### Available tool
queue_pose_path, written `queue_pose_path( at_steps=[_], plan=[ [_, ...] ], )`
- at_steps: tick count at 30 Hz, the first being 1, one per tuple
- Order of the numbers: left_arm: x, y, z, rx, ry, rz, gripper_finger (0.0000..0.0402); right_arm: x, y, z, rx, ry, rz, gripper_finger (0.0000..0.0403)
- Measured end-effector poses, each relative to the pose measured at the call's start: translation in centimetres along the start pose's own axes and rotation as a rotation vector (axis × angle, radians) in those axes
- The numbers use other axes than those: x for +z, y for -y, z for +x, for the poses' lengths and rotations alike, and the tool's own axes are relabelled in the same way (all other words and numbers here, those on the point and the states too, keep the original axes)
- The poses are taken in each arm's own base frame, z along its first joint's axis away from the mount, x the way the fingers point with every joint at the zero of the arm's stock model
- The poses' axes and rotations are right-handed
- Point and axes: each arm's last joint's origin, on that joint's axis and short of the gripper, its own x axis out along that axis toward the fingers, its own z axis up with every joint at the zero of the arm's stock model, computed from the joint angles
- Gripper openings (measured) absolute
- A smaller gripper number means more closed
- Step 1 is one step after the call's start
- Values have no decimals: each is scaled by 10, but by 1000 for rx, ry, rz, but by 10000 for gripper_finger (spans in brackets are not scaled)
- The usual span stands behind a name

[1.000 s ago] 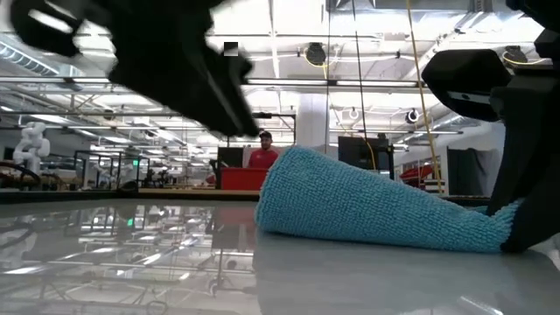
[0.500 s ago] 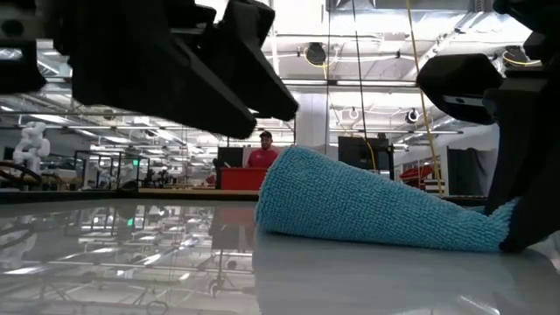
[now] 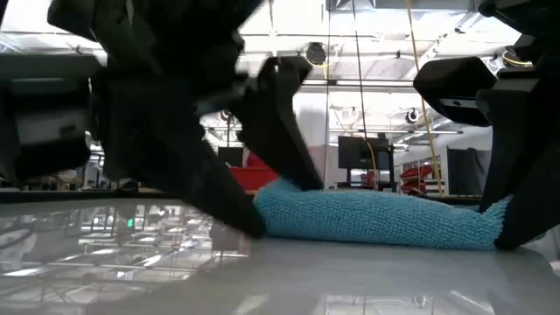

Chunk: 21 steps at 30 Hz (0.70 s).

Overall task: Roll towel into tight, uniform cylinder
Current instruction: Roll the blue microfiber towel

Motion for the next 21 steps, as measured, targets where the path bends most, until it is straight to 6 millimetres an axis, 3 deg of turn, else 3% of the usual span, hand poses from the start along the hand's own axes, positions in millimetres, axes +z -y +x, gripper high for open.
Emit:
queue_pose_path(
  at_steps=[5, 9, 13, 19, 21],
  plan=[
    [0, 1, 5, -28, -53, -10, 240, 0, 0, 0, -3, 2, 20, 4],
    [-1, -1, 5, 19, -79, -89, 211, 0, 0, 0, -5, 3, 21, 4],
    [-5, -8, 5, 38, -98, -146, 148, 1, 0, 0, -6, 7, 25, 4],
    [-7, -9, 5, 63, -111, -215, 24, 1, 1, 0, -12, 8, 124, 4],
    [-7, -9, 5, 69, -110, -253, 13, 2, 3, 1, -2, 4, 175, 4]
  ],
)
